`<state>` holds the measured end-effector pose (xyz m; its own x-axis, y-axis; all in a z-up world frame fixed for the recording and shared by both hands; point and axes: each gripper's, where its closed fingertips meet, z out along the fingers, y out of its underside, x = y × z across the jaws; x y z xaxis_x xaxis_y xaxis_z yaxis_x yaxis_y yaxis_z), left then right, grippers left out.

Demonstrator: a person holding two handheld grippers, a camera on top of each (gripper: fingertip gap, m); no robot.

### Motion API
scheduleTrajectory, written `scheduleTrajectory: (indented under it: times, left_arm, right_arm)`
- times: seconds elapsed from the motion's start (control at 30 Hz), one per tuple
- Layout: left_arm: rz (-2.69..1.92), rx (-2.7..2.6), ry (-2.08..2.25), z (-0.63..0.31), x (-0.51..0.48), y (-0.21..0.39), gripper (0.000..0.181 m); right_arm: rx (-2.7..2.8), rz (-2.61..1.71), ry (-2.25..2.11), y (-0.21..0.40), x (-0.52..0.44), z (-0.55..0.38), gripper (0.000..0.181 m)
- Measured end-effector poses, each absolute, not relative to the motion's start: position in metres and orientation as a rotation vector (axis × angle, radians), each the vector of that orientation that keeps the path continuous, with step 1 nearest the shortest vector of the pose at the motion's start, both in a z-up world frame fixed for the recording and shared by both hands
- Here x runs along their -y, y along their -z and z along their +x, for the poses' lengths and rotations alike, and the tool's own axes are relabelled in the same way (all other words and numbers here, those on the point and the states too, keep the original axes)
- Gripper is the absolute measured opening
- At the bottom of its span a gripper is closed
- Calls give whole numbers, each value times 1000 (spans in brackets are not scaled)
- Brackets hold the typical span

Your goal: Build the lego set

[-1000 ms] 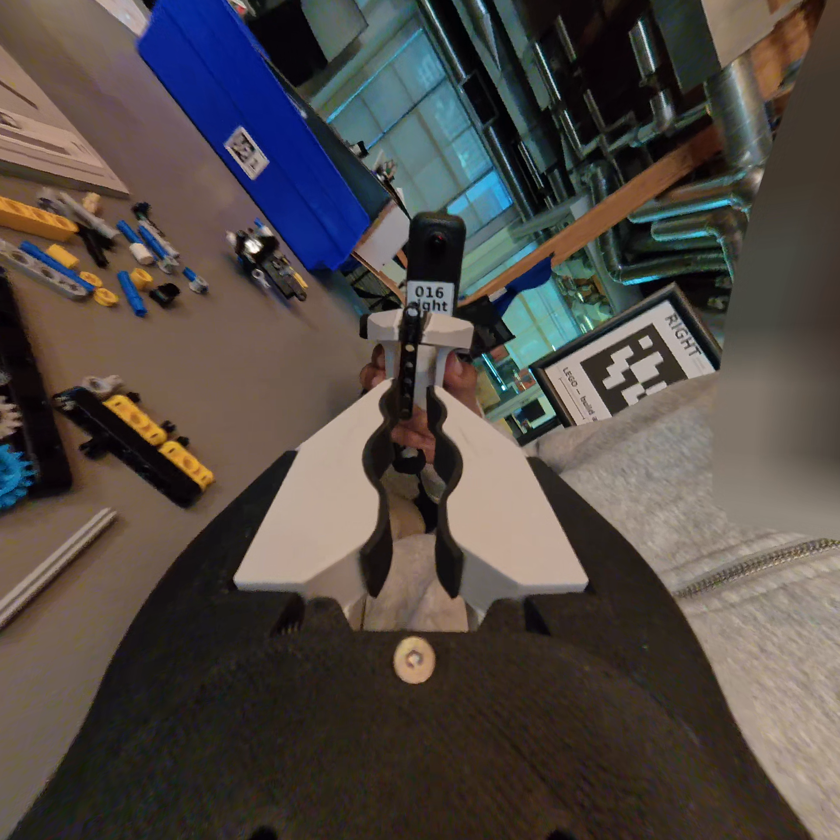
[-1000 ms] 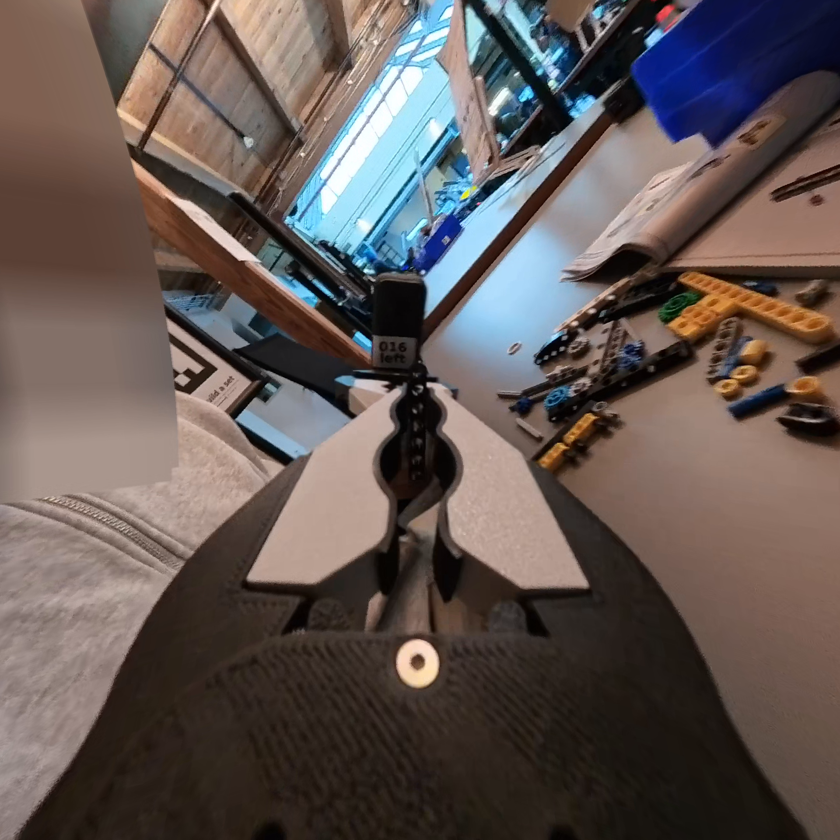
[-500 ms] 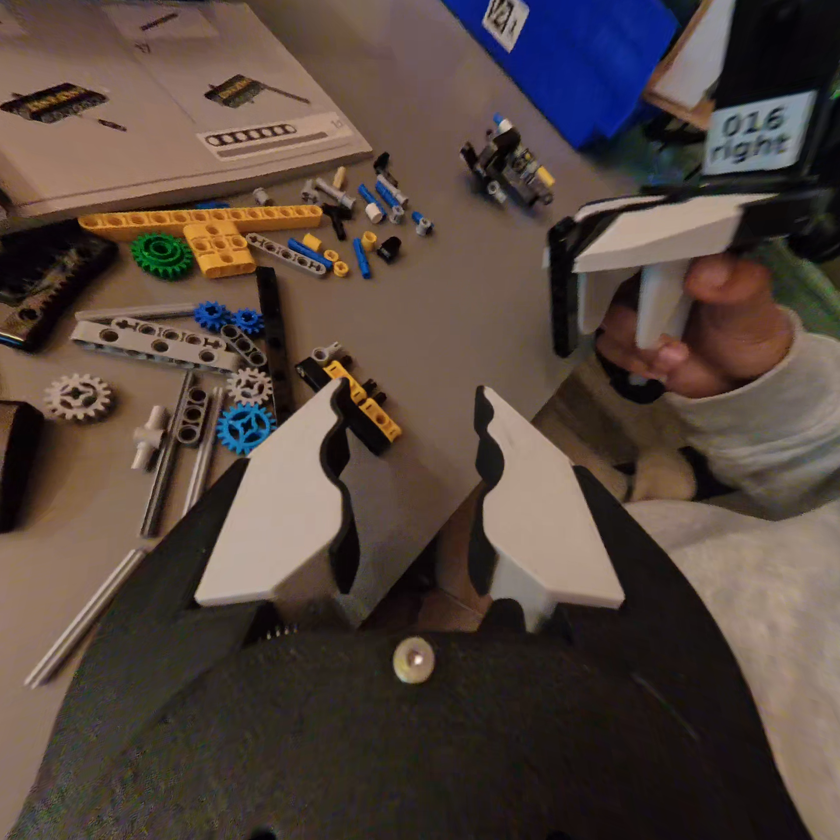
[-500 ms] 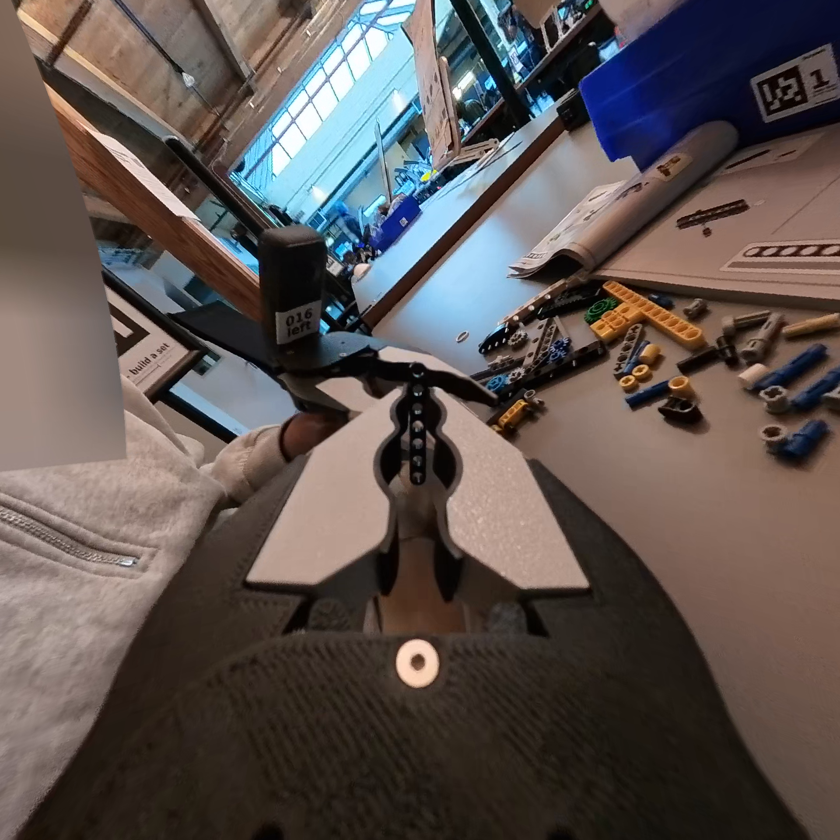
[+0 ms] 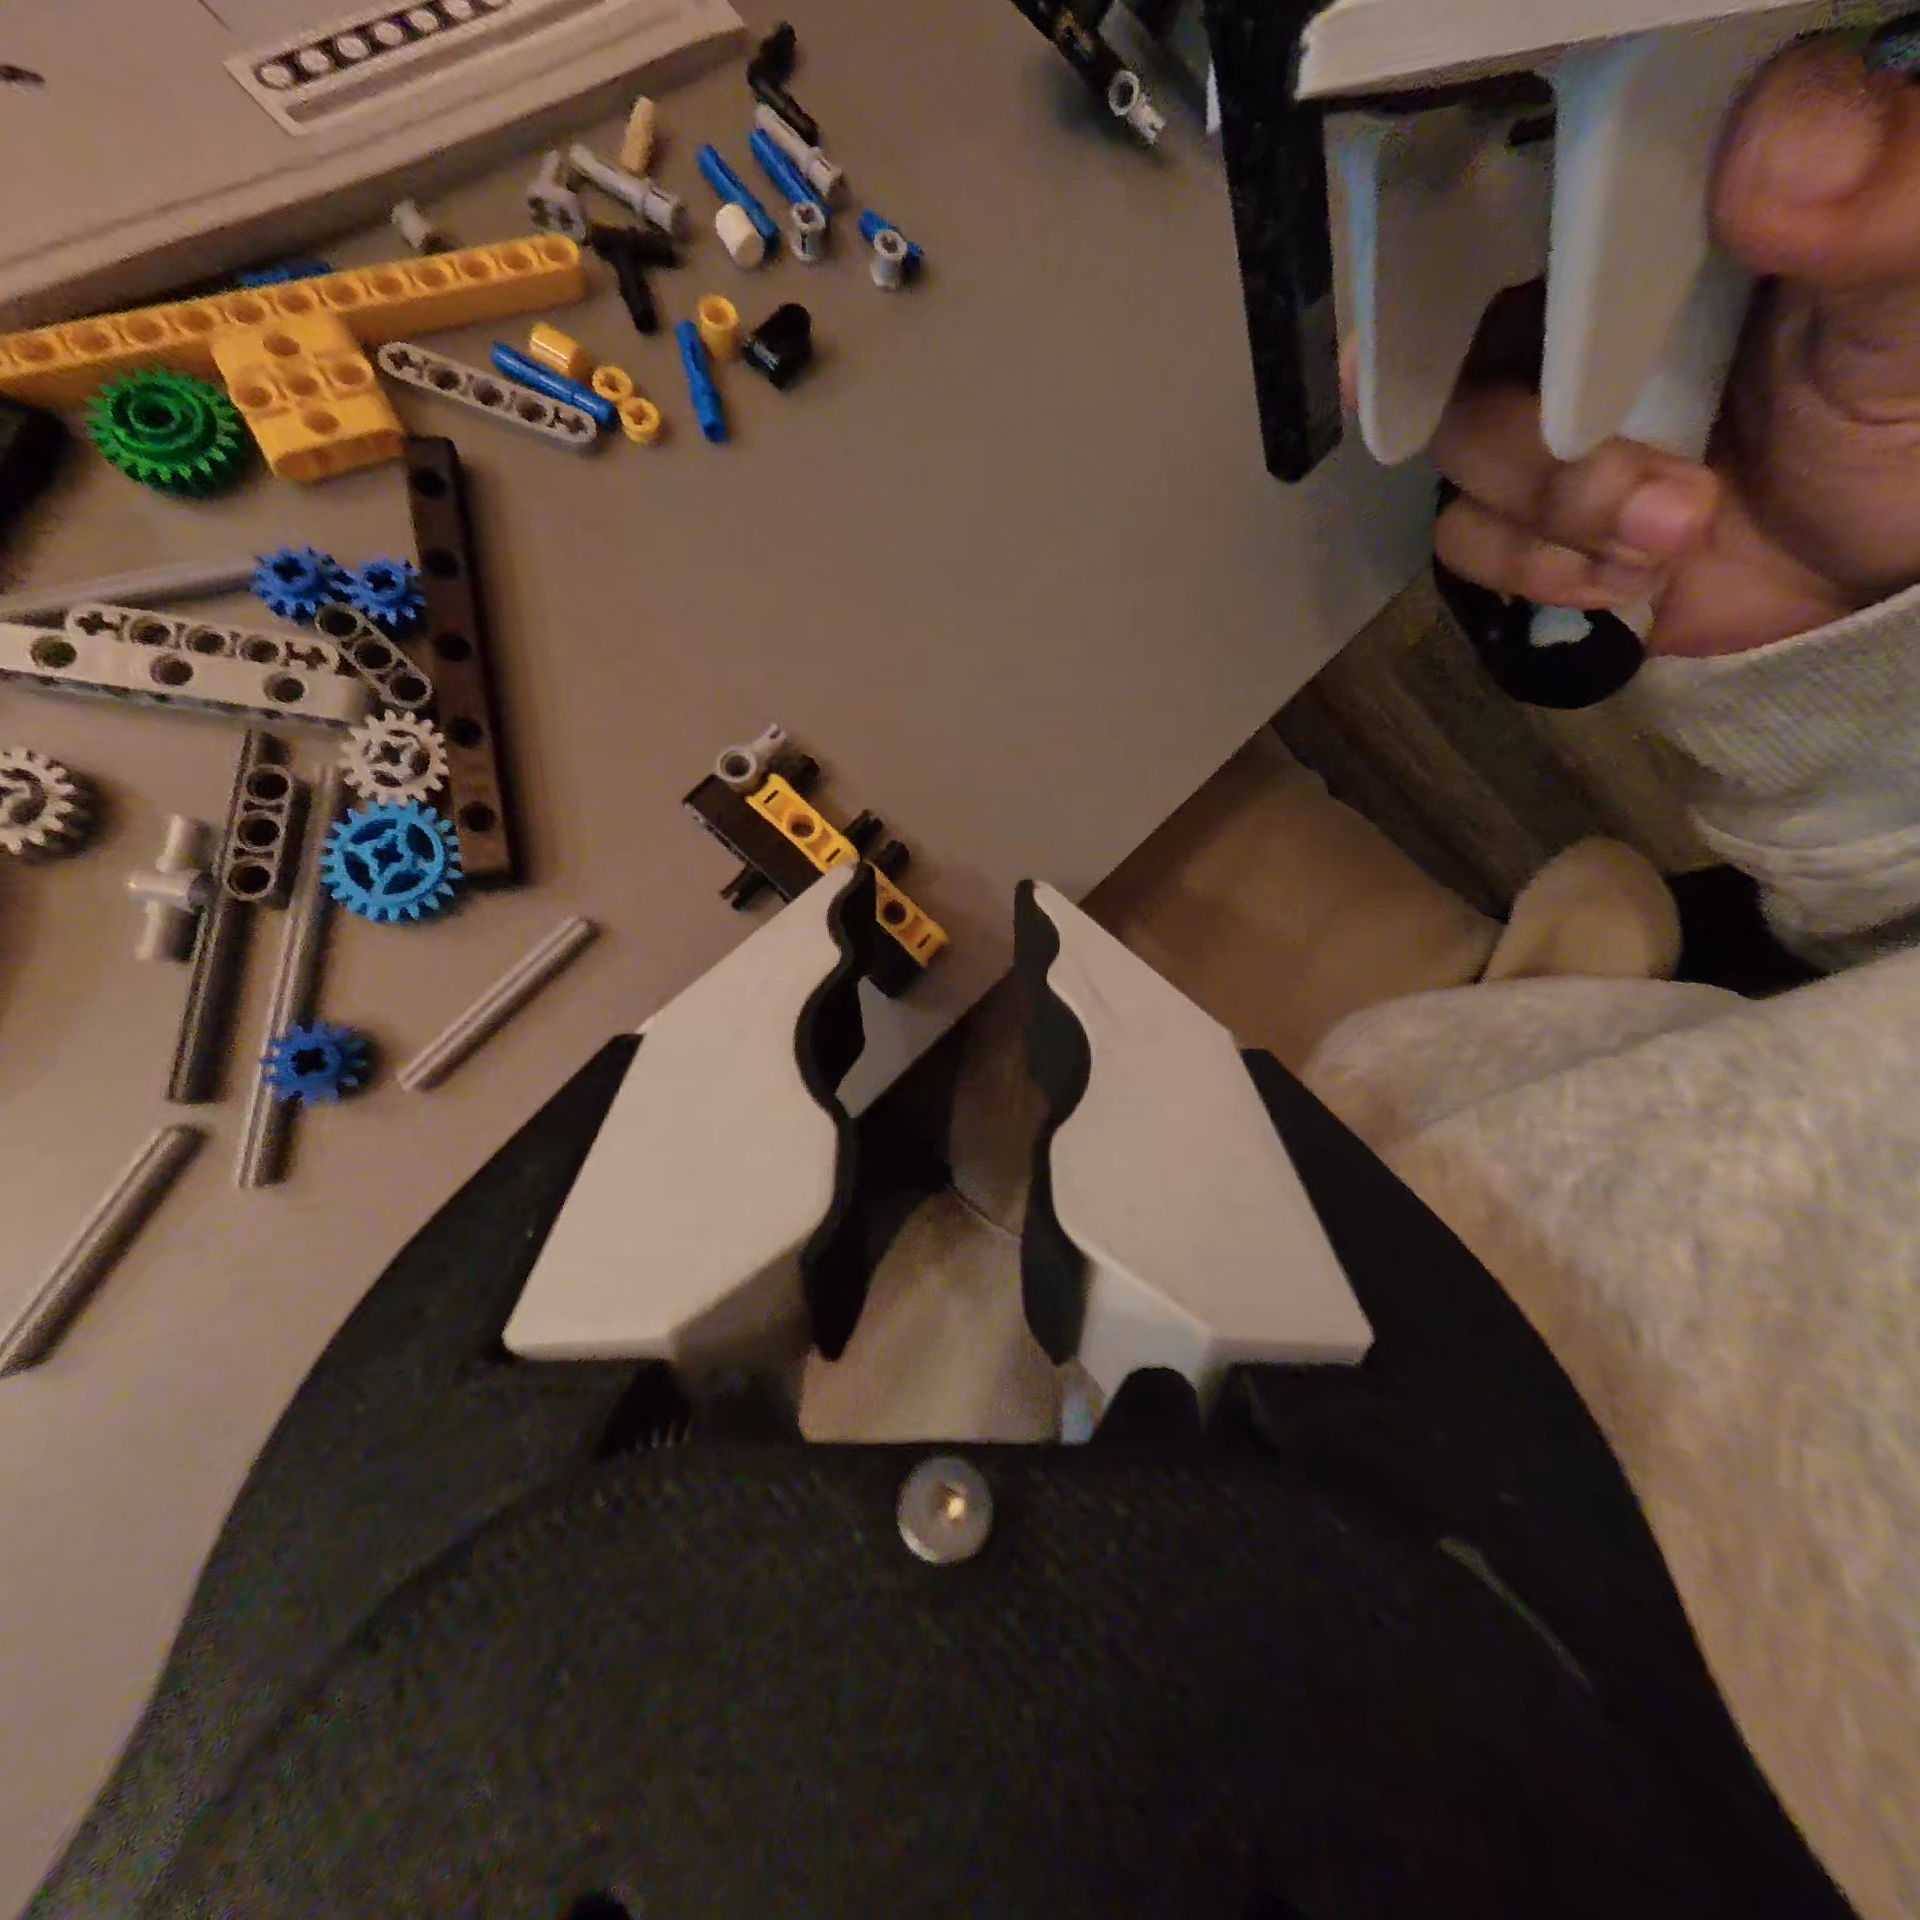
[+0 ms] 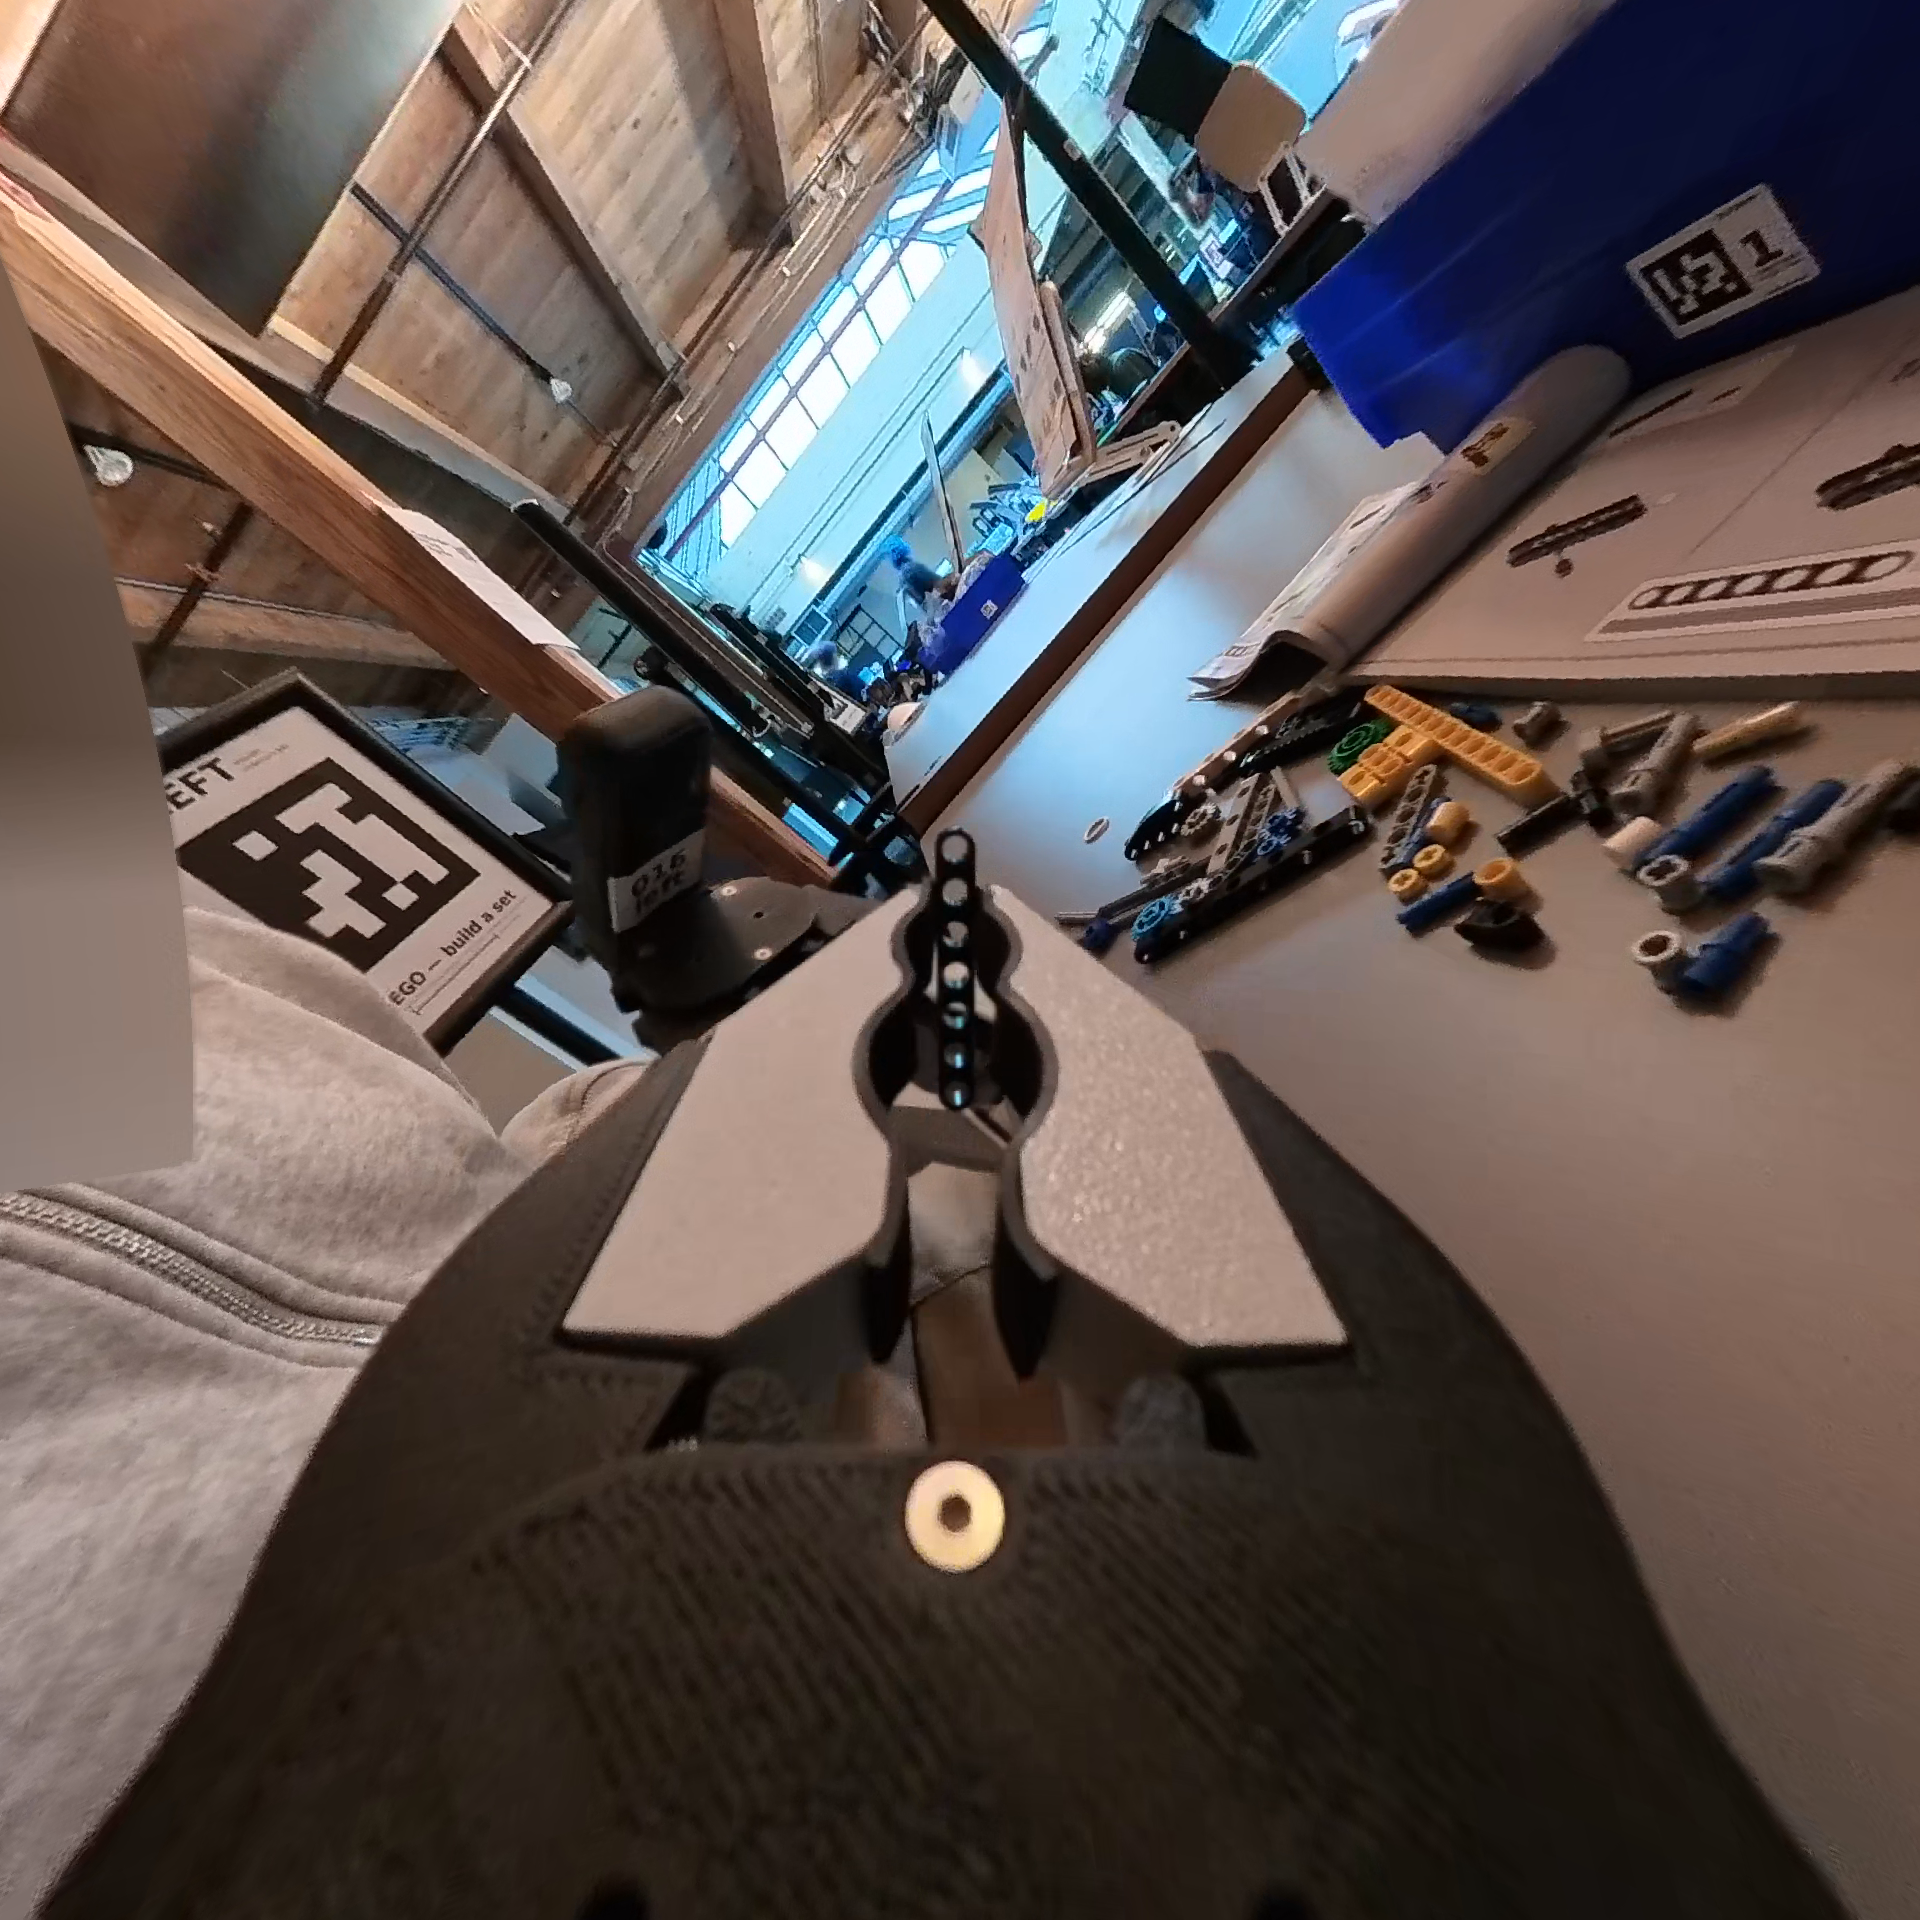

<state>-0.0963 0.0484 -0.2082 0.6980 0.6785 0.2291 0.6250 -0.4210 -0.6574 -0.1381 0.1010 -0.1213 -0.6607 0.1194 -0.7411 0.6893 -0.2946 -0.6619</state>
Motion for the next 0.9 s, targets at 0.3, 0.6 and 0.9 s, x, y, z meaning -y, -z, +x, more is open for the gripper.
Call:
scheduleTrajectory:
  times: [0.3,0.6,0.9]
  left_arm:
    - [-2050,1118,-130,-123,-34,201,45]
    - [-2136,1089,-50,-102,-40,216,34]
    - [-2029,1156,-19,-104,-33,209,6]
  right_arm:
    - [-1552,1012,2018,120,-103,-139,4]
    - [-1545,1016,2013,121,-102,-139,4]
    - [-1788,1120,1886,150,-95,-140,4]
